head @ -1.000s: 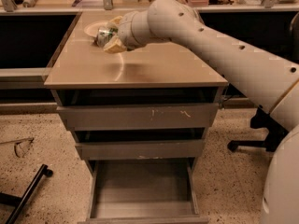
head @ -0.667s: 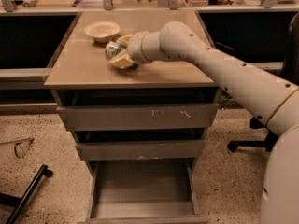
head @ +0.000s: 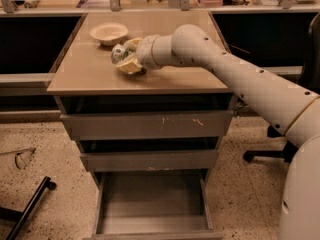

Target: Pick 7up can from bottom drawer and place on counter

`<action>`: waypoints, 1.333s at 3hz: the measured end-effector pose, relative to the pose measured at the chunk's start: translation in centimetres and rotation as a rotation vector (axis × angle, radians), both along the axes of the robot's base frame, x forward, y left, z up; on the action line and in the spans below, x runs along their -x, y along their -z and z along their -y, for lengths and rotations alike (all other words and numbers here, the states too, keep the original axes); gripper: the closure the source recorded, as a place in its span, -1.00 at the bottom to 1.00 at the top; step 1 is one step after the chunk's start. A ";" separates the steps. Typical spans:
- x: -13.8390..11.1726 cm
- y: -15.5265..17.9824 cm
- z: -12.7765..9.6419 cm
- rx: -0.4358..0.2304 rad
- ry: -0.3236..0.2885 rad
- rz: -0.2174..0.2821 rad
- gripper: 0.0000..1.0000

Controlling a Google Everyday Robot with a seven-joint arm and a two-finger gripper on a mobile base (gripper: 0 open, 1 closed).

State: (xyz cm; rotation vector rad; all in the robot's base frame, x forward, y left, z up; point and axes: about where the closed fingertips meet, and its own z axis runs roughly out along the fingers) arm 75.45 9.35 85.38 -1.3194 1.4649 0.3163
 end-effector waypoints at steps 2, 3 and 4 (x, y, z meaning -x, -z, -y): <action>0.0 -0.1 0.0 0.000 0.000 0.000 -0.30; 0.0 -0.1 0.0 0.000 0.000 0.000 -0.77; 0.0 -0.1 0.0 0.000 0.000 0.000 -1.00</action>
Offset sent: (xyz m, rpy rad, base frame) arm 0.0000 0.0000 0.0014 0.0000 0.0000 0.0000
